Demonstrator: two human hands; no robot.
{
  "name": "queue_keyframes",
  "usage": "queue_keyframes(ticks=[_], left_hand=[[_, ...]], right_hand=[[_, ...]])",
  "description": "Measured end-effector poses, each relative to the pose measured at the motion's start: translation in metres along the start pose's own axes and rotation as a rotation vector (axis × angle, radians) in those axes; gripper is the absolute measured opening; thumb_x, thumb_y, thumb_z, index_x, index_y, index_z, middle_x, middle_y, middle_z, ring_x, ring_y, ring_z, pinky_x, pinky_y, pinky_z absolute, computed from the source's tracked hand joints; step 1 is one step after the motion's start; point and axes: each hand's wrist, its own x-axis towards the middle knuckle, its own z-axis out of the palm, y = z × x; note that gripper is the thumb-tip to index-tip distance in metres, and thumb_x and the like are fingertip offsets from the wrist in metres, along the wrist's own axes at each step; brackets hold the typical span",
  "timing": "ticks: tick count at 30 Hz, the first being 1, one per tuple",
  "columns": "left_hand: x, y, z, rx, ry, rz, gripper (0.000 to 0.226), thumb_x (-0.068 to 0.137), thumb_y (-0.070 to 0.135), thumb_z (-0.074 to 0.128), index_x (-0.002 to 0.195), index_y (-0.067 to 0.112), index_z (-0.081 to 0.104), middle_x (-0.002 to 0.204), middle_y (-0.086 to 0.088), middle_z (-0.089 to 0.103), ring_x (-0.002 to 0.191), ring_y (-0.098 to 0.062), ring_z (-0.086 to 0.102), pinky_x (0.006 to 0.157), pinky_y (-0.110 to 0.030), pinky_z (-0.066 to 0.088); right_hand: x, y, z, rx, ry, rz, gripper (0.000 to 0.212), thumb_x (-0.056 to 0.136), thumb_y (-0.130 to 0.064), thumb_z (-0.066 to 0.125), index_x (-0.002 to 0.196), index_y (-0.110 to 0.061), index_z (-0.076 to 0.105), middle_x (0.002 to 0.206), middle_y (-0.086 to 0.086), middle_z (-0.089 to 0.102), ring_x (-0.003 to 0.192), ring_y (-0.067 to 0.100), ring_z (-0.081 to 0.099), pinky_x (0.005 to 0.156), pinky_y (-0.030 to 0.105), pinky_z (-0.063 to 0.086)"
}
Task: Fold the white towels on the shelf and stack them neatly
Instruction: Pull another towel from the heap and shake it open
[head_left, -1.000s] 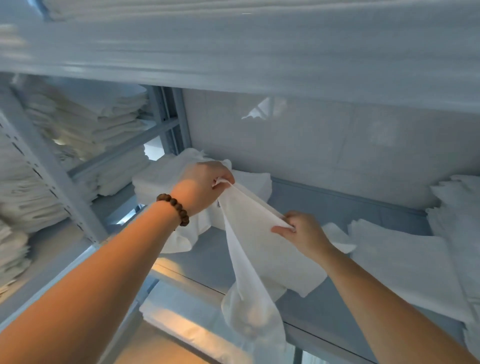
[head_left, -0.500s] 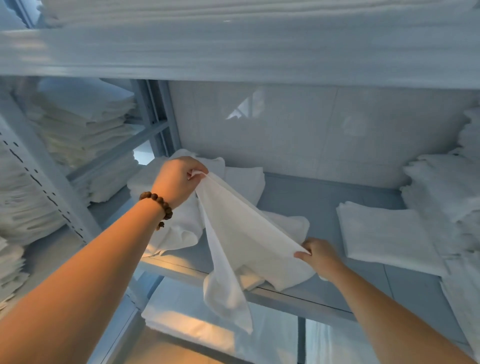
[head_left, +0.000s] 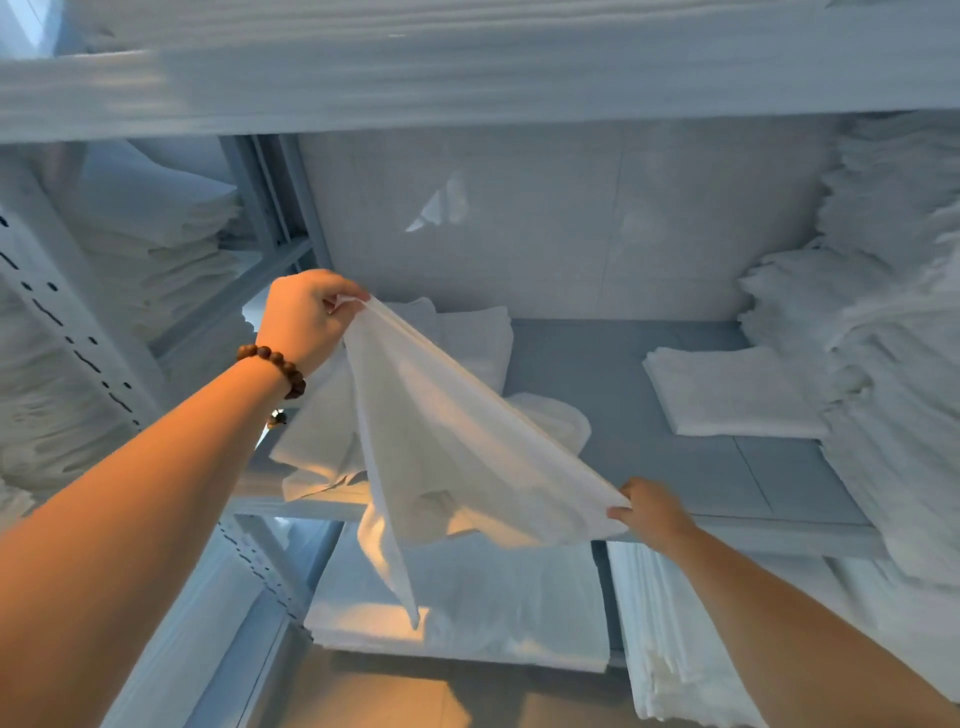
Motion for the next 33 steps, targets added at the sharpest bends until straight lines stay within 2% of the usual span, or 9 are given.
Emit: queue_keyframes(ticks=[3, 8, 13, 17, 21, 24, 29, 31, 33], left_hand=[[0.002, -0.009, -0.012, 0.001, 0.025, -0.036, 0.015, 0.080, 0.004, 0.064, 0.088, 0.011, 0.075, 0.084, -0.007, 0.070, 0.071, -0.014, 0.055, 0.073, -0.021, 0.040], [-0.016, -0.030, -0.029, 0.012, -0.036, -0.145, 0.015, 0.081, 0.002, 0.065, 0.089, 0.010, 0.075, 0.084, -0.011, 0.069, 0.075, -0.018, 0.057, 0.077, -0.023, 0.040], [-0.056, -0.044, -0.040, 0.006, -0.080, -0.309, 0.014, 0.078, 0.001, 0.067, 0.087, 0.007, 0.075, 0.083, -0.015, 0.070, 0.077, -0.025, 0.059, 0.078, -0.024, 0.040], [-0.081, -0.039, -0.048, -0.002, -0.070, -0.394, 0.009, 0.079, 0.004, 0.069, 0.084, 0.010, 0.075, 0.080, -0.009, 0.069, 0.078, -0.021, 0.060, 0.074, -0.029, 0.044], [-0.093, -0.021, -0.055, 0.022, -0.061, -0.388, 0.008, 0.081, 0.009, 0.068, 0.080, 0.015, 0.074, 0.077, -0.003, 0.068, 0.075, -0.018, 0.060, 0.073, -0.029, 0.045], [-0.097, -0.003, -0.056, 0.034, -0.046, -0.364, 0.010, 0.081, 0.008, 0.066, 0.079, 0.015, 0.073, 0.077, -0.004, 0.068, 0.075, -0.019, 0.059, 0.073, -0.029, 0.045], [-0.102, 0.030, -0.058, 0.010, 0.003, -0.330, 0.012, 0.082, 0.005, 0.064, 0.082, 0.011, 0.074, 0.081, -0.009, 0.069, 0.080, -0.024, 0.060, 0.076, -0.032, 0.046], [-0.097, 0.041, -0.061, -0.012, 0.040, -0.307, 0.012, 0.082, 0.004, 0.063, 0.082, 0.012, 0.073, 0.078, -0.008, 0.068, 0.076, -0.023, 0.058, 0.074, -0.027, 0.044], [-0.091, 0.050, -0.066, -0.026, 0.072, -0.283, 0.012, 0.082, 0.004, 0.063, 0.082, 0.012, 0.073, 0.075, -0.007, 0.066, 0.072, -0.023, 0.057, 0.070, -0.021, 0.042]], right_hand=[[-0.021, 0.011, 0.009, 0.029, 0.024, 0.041, 0.026, 0.089, -0.030, 0.061, 0.101, -0.007, 0.057, 0.101, 0.011, 0.060, 0.100, 0.030, 0.059, 0.071, 0.027, 0.036], [-0.039, 0.021, -0.008, 0.052, 0.103, 0.093, 0.030, 0.088, -0.029, 0.062, 0.103, -0.003, 0.060, 0.105, 0.016, 0.062, 0.099, 0.030, 0.058, 0.074, 0.030, 0.038], [-0.041, 0.023, -0.055, 0.072, 0.173, 0.027, 0.026, 0.091, -0.023, 0.060, 0.103, 0.000, 0.065, 0.106, 0.022, 0.065, 0.100, 0.032, 0.060, 0.079, 0.031, 0.039], [-0.051, 0.025, -0.095, 0.098, 0.303, -0.089, 0.025, 0.088, -0.021, 0.063, 0.101, -0.001, 0.070, 0.106, 0.019, 0.068, 0.101, 0.032, 0.060, 0.080, 0.030, 0.038], [-0.075, 0.031, -0.130, 0.216, 0.403, -0.104, 0.021, 0.082, -0.026, 0.070, 0.094, -0.010, 0.075, 0.100, 0.013, 0.072, 0.095, 0.027, 0.064, 0.080, 0.028, 0.040], [-0.092, 0.040, -0.148, 0.295, 0.436, -0.146, 0.019, 0.080, -0.020, 0.072, 0.093, -0.006, 0.075, 0.098, 0.015, 0.072, 0.092, 0.027, 0.064, 0.082, 0.032, 0.043], [-0.118, 0.065, -0.174, 0.395, 0.496, -0.165, 0.021, 0.080, -0.012, 0.071, 0.099, -0.003, 0.073, 0.100, 0.011, 0.070, 0.091, 0.021, 0.060, 0.082, 0.026, 0.042], [-0.125, 0.070, -0.187, 0.420, 0.563, -0.170, 0.022, 0.080, -0.012, 0.071, 0.100, -0.003, 0.073, 0.098, 0.010, 0.069, 0.089, 0.021, 0.059, 0.078, 0.023, 0.042], [-0.132, 0.072, -0.201, 0.362, 0.626, -0.193, 0.021, 0.080, -0.014, 0.071, 0.100, -0.006, 0.073, 0.102, 0.013, 0.071, 0.095, 0.025, 0.061, 0.082, 0.027, 0.041]])
